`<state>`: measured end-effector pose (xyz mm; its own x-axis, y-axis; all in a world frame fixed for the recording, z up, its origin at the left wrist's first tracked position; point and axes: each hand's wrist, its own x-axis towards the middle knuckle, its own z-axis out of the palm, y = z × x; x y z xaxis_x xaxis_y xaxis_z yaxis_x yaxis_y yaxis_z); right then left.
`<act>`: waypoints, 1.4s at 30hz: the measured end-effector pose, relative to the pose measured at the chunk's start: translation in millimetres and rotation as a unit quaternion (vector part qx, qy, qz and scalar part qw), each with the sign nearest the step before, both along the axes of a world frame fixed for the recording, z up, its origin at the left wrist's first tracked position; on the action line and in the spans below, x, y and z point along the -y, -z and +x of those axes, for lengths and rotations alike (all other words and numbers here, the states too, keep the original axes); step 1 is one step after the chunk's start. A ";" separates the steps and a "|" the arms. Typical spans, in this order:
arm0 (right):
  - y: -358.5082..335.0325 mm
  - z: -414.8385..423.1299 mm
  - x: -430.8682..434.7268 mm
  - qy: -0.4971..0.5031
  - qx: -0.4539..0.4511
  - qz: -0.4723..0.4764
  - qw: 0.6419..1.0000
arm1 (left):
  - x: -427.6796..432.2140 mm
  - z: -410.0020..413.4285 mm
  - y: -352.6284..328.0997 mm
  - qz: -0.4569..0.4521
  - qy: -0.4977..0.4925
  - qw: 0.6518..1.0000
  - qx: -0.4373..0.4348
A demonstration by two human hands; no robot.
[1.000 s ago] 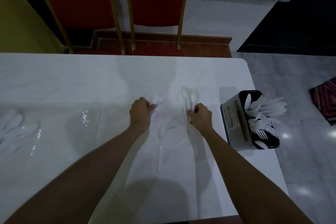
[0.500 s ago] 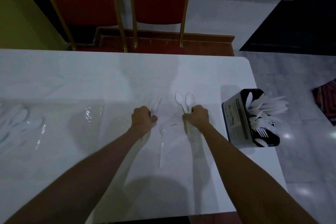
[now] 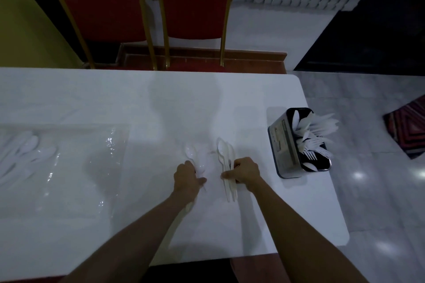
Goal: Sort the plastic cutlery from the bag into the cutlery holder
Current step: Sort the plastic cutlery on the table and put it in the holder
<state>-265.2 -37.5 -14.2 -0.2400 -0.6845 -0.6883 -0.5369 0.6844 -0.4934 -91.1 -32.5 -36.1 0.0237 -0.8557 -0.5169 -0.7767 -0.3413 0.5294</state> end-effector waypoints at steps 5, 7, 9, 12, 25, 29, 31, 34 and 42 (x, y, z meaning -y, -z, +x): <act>-2.1 -6.5 -10.3 0.026 0.015 -0.013 0.999 | 11.2 -6.6 -0.5 0.032 -0.045 0.998 0.031; -3.5 -9.2 -11.9 0.033 0.026 -0.011 0.999 | 11.6 -8.5 0.5 0.038 -0.058 0.997 0.024; -3.2 -10.7 -11.9 0.032 0.023 -0.009 0.999 | 10.3 -9.0 2.8 0.025 -0.071 0.997 0.013; -0.8 -11.9 -12.3 0.030 0.012 -0.002 0.999 | 7.7 -12.1 3.6 -0.028 -0.094 0.995 -0.008; 6.7 -13.9 -10.6 0.015 -0.002 0.011 1.000 | 19.4 -15.8 2.5 0.035 -0.088 0.994 0.046; 6.9 -13.8 -9.9 0.009 -0.004 0.013 1.000 | 16.7 -14.6 4.8 0.025 -0.035 0.998 0.052; 7.8 -13.2 -8.7 0.006 0.001 0.013 1.000 | 15.0 -15.7 6.1 0.019 -0.025 0.998 0.049; 9.2 -13.1 -7.4 0.006 0.009 0.006 1.000 | 12.4 -13.9 7.4 -0.007 0.013 0.996 0.083; -2.5 -11.7 -5.2 0.040 0.035 -0.033 0.998 | 19.2 2.2 0.3 -0.004 0.032 0.999 0.021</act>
<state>-276.9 -32.3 -11.6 -0.2482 -0.7091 -0.6600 -0.4439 0.6888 -0.5731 -88.8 -51.7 -36.4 -0.0095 -0.8603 -0.5097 -0.8186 -0.2860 0.4980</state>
